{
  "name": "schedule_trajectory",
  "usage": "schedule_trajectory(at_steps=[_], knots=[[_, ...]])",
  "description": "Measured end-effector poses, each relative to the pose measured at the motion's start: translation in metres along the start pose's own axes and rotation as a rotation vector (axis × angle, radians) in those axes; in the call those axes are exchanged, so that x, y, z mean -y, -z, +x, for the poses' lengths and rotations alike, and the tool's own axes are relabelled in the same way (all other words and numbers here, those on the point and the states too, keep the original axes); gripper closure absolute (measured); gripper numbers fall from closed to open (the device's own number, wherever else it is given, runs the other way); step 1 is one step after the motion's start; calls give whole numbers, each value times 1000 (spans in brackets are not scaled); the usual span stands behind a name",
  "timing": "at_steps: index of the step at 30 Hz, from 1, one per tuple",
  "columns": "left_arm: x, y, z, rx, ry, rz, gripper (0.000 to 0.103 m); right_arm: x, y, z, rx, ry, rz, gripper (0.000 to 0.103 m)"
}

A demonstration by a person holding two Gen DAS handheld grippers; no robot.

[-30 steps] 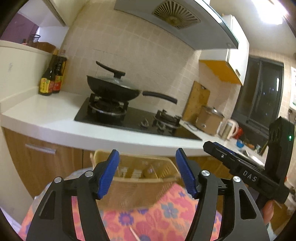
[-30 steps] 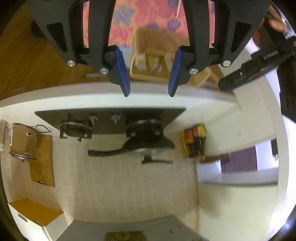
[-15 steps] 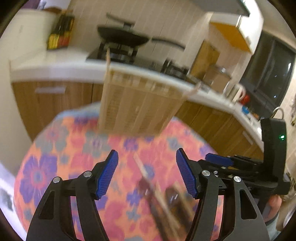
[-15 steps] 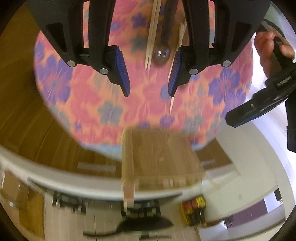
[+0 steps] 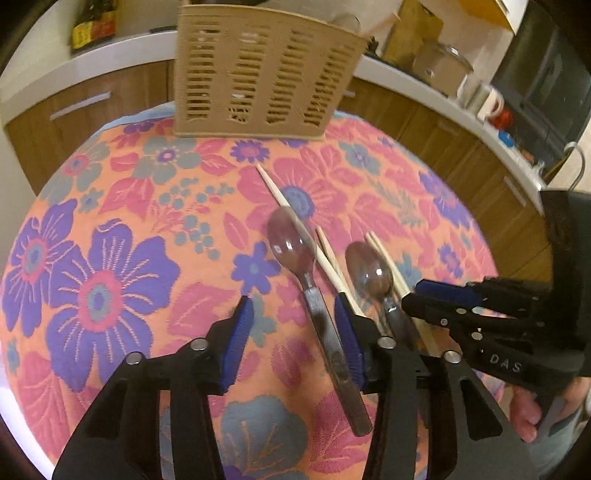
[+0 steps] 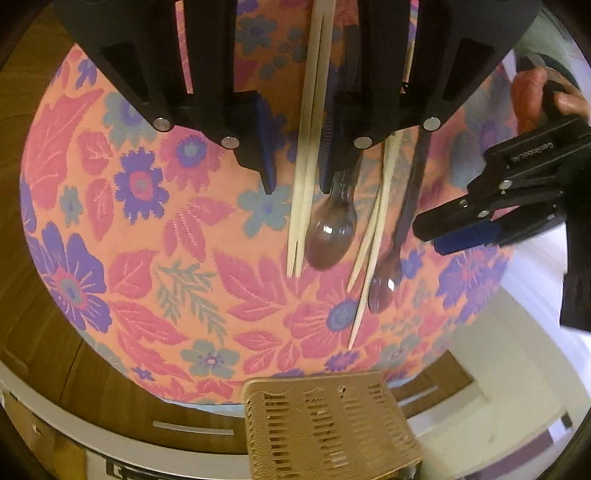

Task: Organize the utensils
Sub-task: 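Grasp a pair of wooden chopsticks with the right tool while the left tool grasps a clear spoon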

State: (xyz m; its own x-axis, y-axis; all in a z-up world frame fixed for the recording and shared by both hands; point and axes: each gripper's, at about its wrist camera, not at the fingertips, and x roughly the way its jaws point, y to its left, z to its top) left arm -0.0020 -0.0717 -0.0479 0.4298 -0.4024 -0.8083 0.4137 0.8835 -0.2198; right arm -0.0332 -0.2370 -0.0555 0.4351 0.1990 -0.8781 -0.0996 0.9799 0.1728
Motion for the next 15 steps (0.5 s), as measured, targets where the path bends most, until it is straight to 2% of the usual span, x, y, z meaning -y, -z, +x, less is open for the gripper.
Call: schedule_trajectory(at_steps=[2, 12, 14, 15], knots=[[5, 0, 4, -14, -26, 15, 67, -5, 1, 1, 2, 32, -25, 82], [22, -15, 17, -28, -95, 70, 69, -25, 2, 5, -11, 160, -132, 84], [21, -18, 20, -24, -117, 51, 89, -25, 2, 5, -15, 153, -140, 92], [18, -20, 20, -23, -119, 40, 91, -24, 2, 4, -15, 152, -137, 93]])
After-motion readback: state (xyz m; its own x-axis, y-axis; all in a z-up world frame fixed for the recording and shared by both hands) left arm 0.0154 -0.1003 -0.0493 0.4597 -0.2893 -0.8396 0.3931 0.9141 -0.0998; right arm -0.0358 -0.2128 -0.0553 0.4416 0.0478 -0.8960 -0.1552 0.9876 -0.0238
